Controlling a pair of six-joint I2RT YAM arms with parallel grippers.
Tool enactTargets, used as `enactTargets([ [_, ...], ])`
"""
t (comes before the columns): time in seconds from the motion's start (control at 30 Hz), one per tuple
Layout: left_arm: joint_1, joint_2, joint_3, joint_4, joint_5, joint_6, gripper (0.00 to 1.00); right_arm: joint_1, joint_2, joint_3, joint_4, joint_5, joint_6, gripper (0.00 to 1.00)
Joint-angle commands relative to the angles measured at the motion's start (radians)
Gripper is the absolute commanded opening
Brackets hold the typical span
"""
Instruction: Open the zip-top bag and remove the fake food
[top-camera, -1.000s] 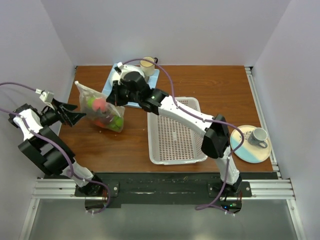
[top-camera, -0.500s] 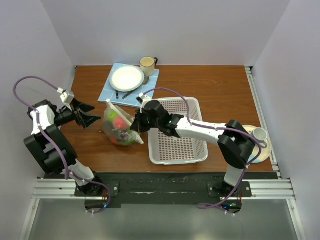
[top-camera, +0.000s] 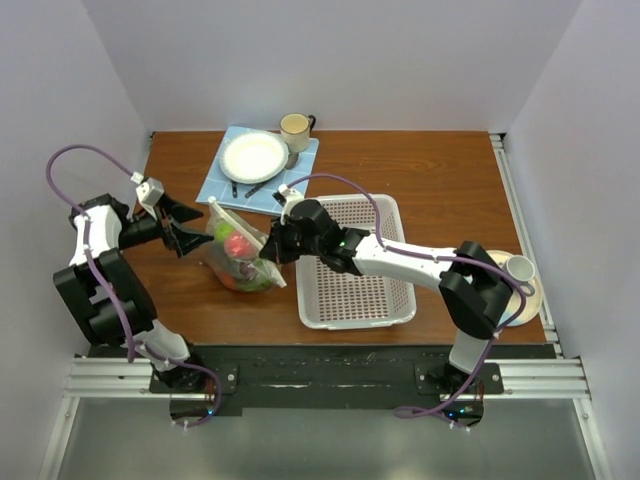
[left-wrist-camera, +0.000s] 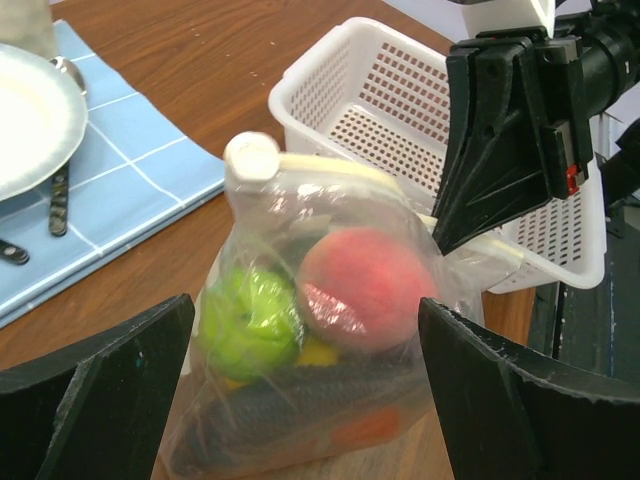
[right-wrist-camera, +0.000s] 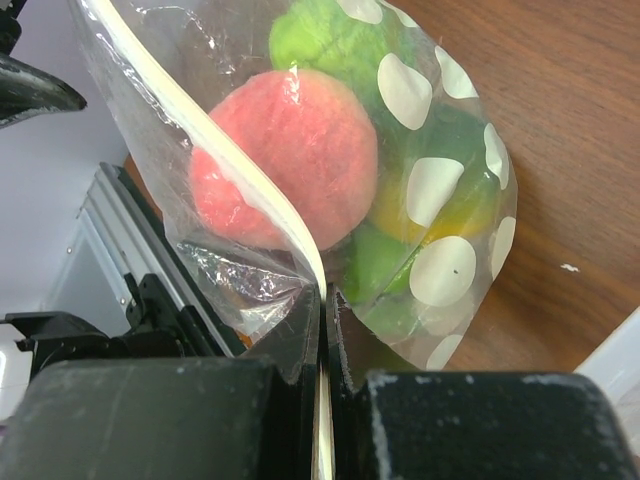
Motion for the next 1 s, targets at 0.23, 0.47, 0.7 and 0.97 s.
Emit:
enactTargets([
  [0.23,-0.122,0.078,0.136,-0.008,0.238,-0.012,0.97,0.010,-0.098,-0.010,-0.025,-0.014,-0.036,0.00],
  [0.47,-0.164,0.058,0.118,-0.008,0.177,0.013,0.53,0.009,-0.108,-0.012,-0.031,0.003,-0.050,0.00],
  [0.7,-0.164,0.027,0.158,-0.008,0.125,-0.013,0.20,0.009,-0.116,-0.019,-0.063,0.077,-0.067,0.00],
  [0.97,-0.162,-0.017,0.245,-0.008,0.128,-0.108,0.20,-0.023,-0.070,0.172,-0.293,0.247,-0.183,0.00],
])
